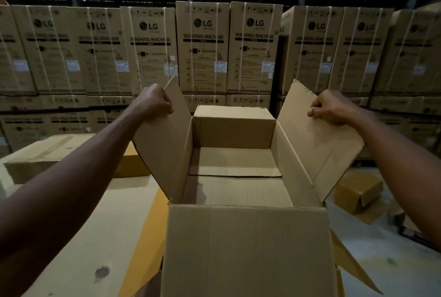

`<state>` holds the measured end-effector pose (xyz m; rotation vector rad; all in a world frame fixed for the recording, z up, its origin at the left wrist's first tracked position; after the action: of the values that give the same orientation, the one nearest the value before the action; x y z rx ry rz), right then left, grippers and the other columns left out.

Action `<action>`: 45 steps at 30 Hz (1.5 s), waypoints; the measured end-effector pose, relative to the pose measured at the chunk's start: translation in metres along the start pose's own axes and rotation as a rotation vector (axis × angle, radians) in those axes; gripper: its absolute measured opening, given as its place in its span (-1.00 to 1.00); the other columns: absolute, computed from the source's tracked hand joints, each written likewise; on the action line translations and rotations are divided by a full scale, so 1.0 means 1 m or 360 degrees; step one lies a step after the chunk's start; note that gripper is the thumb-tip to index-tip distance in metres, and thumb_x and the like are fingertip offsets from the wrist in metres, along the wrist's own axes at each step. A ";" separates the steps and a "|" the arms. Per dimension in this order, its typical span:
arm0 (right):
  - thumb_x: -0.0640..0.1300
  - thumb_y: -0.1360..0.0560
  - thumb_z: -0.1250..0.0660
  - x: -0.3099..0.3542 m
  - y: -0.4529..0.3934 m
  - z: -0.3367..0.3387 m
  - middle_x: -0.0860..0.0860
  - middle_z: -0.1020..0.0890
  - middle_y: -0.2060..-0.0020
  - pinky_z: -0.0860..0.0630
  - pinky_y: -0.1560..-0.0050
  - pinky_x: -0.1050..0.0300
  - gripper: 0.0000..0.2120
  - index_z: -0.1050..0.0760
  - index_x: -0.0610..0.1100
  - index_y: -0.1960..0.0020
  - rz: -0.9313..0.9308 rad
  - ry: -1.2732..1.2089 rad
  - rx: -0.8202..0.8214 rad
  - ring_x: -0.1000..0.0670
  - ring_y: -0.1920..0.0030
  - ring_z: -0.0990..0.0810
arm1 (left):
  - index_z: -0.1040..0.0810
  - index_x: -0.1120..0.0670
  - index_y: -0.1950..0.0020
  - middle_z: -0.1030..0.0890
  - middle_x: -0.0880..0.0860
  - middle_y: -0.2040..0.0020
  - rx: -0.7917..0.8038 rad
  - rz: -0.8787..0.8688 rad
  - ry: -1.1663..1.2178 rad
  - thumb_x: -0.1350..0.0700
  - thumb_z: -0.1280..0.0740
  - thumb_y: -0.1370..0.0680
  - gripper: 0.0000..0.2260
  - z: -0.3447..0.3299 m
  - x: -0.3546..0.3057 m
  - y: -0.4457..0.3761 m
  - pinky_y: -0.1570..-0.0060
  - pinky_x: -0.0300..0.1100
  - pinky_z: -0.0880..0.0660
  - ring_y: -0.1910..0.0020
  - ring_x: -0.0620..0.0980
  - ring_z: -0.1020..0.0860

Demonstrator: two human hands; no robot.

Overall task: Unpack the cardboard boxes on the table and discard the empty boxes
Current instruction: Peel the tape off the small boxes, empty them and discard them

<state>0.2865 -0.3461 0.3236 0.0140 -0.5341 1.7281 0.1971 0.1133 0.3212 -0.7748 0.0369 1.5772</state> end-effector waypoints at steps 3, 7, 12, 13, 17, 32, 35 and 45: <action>-0.18 -0.60 -0.39 -0.006 -0.010 -0.013 -0.13 -0.69 -0.11 -0.45 0.02 0.07 -0.80 -0.65 -0.22 -0.18 0.0039 -0.0013 0.0018 -0.01 0.03 -0.58 | -0.65 0.24 -0.07 -0.66 0.12 -0.03 -0.0005 0.0037 -0.0034 0.23 -0.41 -0.56 -0.87 -0.021 0.006 -0.003 0.29 -0.31 -0.45 0.17 -0.14 -0.60; -0.18 -0.61 -0.38 -0.012 -0.018 -0.043 -0.15 -0.67 -0.15 -0.43 0.03 0.08 -0.79 -0.65 -0.23 -0.20 0.0049 -0.0055 0.0074 0.00 0.02 -0.56 | -0.66 0.23 -0.09 -0.63 0.08 0.02 0.0000 0.0104 -0.0072 0.22 -0.42 -0.56 -0.86 -0.046 0.016 -0.001 0.31 -0.32 -0.43 0.20 -0.18 -0.56; -0.21 -0.60 -0.39 -0.027 -0.026 -0.084 -0.17 -0.69 -0.11 -0.49 0.01 0.06 -0.83 -0.67 -0.26 -0.13 0.0079 -0.0079 0.0115 -0.01 0.03 -0.60 | -0.65 0.22 -0.09 -0.63 0.10 -0.01 0.0040 0.0145 -0.0113 0.22 -0.41 -0.57 -0.87 -0.075 0.034 0.003 0.28 -0.31 -0.45 0.19 -0.17 -0.55; -0.21 -0.60 -0.39 -0.030 -0.026 -0.093 -0.16 -0.70 -0.10 -0.49 0.02 0.06 -0.83 -0.67 -0.26 -0.12 0.0072 -0.0091 0.0132 -0.01 0.04 -0.59 | -0.66 0.21 -0.09 -0.64 0.09 0.00 0.0056 0.0163 -0.0136 0.22 -0.41 -0.57 -0.87 -0.082 0.039 0.004 0.28 -0.30 -0.45 0.20 -0.17 -0.55; -0.20 -0.61 -0.37 -0.039 -0.022 -0.124 -0.06 -0.66 0.09 -0.50 0.16 0.10 -0.85 -0.67 -0.24 -0.09 0.0043 -0.0135 0.0178 0.03 0.14 -0.60 | -0.70 0.20 -0.06 -0.69 0.09 0.01 0.0099 0.0184 -0.0198 0.24 -0.44 -0.54 -0.88 -0.114 0.056 0.010 0.30 -0.34 -0.42 0.22 -0.14 -0.55; -0.14 -0.62 -0.36 -0.059 0.000 -0.193 -0.09 -0.68 0.24 -0.59 0.12 0.02 -0.77 -0.70 -0.19 0.14 -0.0078 -0.0218 0.0241 -0.03 0.20 -0.65 | -0.65 0.24 -0.10 -0.68 0.16 -0.05 0.0230 0.0160 -0.0232 0.33 -0.40 -0.54 -0.85 -0.199 0.092 0.047 0.08 -0.19 -0.63 0.03 -0.01 -0.67; -0.15 -0.62 -0.34 -0.063 0.009 -0.203 -0.10 -0.65 0.30 -0.56 0.17 0.02 -0.72 -0.66 -0.19 0.23 -0.0067 -0.0177 0.0248 -0.06 0.24 -0.63 | -0.64 0.26 -0.12 -0.67 0.19 -0.05 0.0180 0.0169 -0.0226 0.35 -0.41 -0.52 -0.82 -0.204 0.094 0.050 0.01 -0.03 -0.66 0.02 0.05 -0.67; -0.13 -0.61 -0.36 -0.074 0.002 -0.210 -0.08 -0.67 0.21 -0.47 0.23 0.09 -0.81 -0.71 -0.15 0.09 -0.0143 -0.0148 0.0396 -0.04 0.19 -0.62 | -0.67 0.19 -0.08 -0.68 0.12 -0.02 0.0307 0.0213 -0.0264 0.29 -0.42 -0.54 -0.86 -0.200 0.114 0.037 0.07 -0.14 -0.64 0.06 -0.04 -0.64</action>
<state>0.3601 -0.3404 0.1134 0.2926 -0.3775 1.7022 0.2593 0.1144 0.0963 -0.4980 0.1203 1.7315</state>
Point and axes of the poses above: each hand's wrist, its own y-axis away from the middle knuckle, its own z-axis out of the back of the hand, x = y × z, the point moved 3 cm from there along -y, towards the middle knuckle
